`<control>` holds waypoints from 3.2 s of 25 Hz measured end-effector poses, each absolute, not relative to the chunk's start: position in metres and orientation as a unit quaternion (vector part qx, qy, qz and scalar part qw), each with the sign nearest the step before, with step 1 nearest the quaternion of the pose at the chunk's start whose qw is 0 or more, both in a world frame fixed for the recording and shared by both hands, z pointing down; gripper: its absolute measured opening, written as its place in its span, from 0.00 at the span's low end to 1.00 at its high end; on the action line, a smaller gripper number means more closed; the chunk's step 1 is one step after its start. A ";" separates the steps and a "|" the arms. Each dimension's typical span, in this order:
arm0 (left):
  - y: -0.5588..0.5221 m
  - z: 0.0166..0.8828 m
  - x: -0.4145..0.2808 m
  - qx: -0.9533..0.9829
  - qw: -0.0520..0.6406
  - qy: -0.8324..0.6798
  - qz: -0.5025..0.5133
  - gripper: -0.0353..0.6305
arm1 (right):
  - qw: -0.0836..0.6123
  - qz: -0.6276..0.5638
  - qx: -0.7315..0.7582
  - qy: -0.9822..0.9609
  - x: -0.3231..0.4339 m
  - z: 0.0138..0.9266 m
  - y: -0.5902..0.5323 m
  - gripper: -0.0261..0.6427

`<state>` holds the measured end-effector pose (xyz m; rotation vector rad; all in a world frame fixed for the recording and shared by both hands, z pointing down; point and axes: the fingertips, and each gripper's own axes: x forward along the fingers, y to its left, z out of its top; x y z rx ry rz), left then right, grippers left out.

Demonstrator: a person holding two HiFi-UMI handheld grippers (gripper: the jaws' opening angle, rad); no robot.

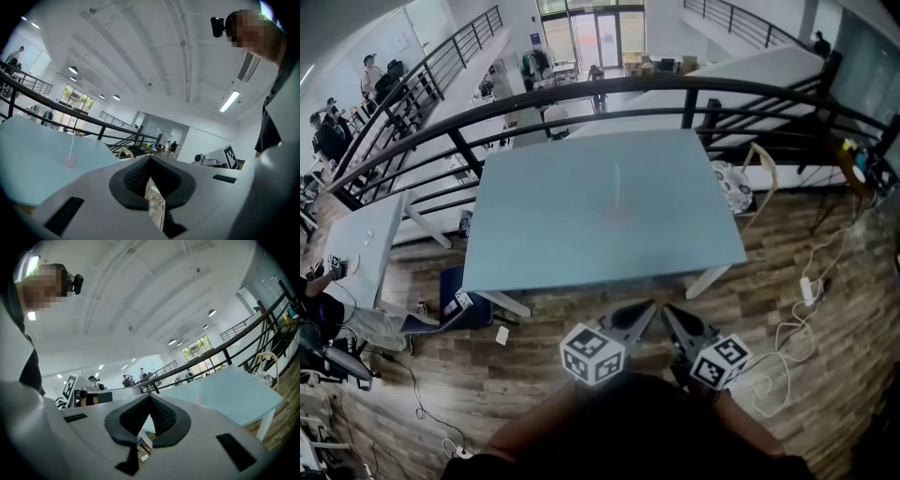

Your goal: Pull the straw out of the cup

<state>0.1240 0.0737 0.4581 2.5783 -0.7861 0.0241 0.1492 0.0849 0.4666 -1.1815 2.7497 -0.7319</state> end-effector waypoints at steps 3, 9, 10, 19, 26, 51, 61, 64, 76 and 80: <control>0.055 0.452 0.097 0.935 0.216 -0.282 0.007 0.07 | 0.033 -0.232 -0.385 0.893 0.122 0.461 0.067 0.06; 0.025 0.446 0.047 0.936 0.213 -0.280 0.003 0.07 | 0.035 -0.226 -0.385 0.894 0.071 0.454 0.038 0.06; 0.022 0.445 0.038 0.936 0.212 -0.281 0.002 0.07 | 0.035 -0.225 -0.386 0.894 0.064 0.454 0.034 0.06; 0.003 0.457 -0.015 0.930 0.216 -0.296 -0.006 0.07 | 0.023 -0.233 -0.377 0.896 0.013 0.466 0.017 0.06; -0.013 0.464 -0.024 0.925 0.228 -0.303 -0.007 0.07 | 0.015 -0.238 -0.369 0.898 0.003 0.472 0.000 0.06; -0.160 0.454 0.085 0.901 0.224 -0.371 -0.013 0.07 | 0.014 -0.240 -0.289 0.926 0.106 0.458 -0.158 0.06; -0.200 0.467 0.143 0.895 0.232 -0.381 -0.005 0.07 | 0.011 -0.249 -0.276 0.928 0.160 0.469 -0.197 0.06; -0.211 0.470 0.152 0.897 0.230 -0.378 -0.004 0.07 | 0.013 -0.252 -0.283 0.925 0.171 0.472 -0.206 0.06; -0.241 0.473 0.139 0.908 0.235 -0.347 0.006 0.07 | 0.018 -0.254 -0.318 0.913 0.158 0.472 -0.237 0.06; -0.249 0.467 0.118 0.912 0.237 -0.334 0.005 0.07 | 0.017 -0.249 -0.329 0.911 0.136 0.467 -0.245 0.06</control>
